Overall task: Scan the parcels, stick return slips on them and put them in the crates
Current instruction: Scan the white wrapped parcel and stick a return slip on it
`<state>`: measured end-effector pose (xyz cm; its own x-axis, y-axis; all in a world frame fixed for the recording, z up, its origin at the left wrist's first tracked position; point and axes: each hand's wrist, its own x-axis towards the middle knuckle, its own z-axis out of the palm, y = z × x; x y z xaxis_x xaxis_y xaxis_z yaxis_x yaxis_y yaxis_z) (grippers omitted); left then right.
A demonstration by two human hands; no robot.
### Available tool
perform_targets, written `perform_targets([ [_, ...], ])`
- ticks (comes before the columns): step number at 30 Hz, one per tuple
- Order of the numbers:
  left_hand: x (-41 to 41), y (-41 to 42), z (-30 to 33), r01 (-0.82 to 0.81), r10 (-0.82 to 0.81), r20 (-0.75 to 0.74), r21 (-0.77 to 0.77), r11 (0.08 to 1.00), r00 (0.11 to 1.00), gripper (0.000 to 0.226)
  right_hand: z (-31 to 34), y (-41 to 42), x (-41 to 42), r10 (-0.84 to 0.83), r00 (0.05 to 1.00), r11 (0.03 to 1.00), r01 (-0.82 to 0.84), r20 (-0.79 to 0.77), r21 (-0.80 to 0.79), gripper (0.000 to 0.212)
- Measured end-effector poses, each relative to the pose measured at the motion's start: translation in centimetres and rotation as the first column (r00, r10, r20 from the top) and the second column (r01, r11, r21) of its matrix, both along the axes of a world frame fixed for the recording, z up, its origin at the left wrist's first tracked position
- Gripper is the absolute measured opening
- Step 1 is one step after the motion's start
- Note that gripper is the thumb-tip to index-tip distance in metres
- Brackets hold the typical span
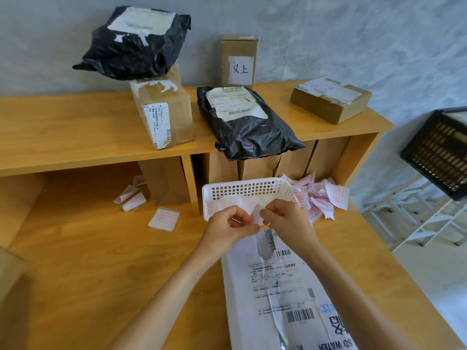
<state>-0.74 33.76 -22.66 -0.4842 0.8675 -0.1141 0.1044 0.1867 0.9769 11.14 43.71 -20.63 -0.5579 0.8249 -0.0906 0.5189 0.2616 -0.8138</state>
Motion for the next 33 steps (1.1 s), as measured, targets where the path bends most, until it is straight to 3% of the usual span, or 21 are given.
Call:
perform_targets([
  [6,1.1,-0.6,-0.9,-0.055,0.056,-0.099,0.015,0.998,0.993,0.021,0.0,-1.3,0.3,0.010,0.999,0.998,-0.012,-0.036,-0.062,0.013],
  [11,1.5,-1.4,-1.3,-0.100,0.102,-0.092,0.030,0.995,0.990,0.027,0.0,-2.1,0.7,0.028,0.999,0.997,-0.031,-0.045,-0.064,0.015],
  [14,1.2,-2.0,-1.2,-0.143,0.144,-0.026,0.035,0.989,0.989,0.020,-0.1,-2.1,1.2,0.055,0.997,0.997,-0.059,-0.057,-0.059,0.011],
  [19,-0.3,-3.2,-1.0,-0.267,0.268,0.225,-0.039,0.963,0.937,0.009,-0.5,-1.9,1.8,0.037,0.999,0.999,-0.037,0.023,0.023,0.015],
  [22,-1.2,-3.9,-1.2,-0.256,0.269,0.330,-0.084,0.963,0.905,0.008,-1.0,-2.1,1.8,-0.003,0.998,1.000,0.002,0.058,0.021,0.017],
  [28,-1.3,-4.8,-1.8,-0.177,0.223,0.398,-0.149,0.973,0.890,0.010,-1.5,-2.5,1.6,0.067,0.994,0.998,-0.066,0.083,-0.014,0.024],
  [33,-1.1,-5.2,-2.8,-0.170,0.238,0.348,-0.214,0.962,0.907,0.005,-2.1,-2.2,1.6,0.146,0.965,0.988,-0.131,0.218,-0.084,0.023],
])
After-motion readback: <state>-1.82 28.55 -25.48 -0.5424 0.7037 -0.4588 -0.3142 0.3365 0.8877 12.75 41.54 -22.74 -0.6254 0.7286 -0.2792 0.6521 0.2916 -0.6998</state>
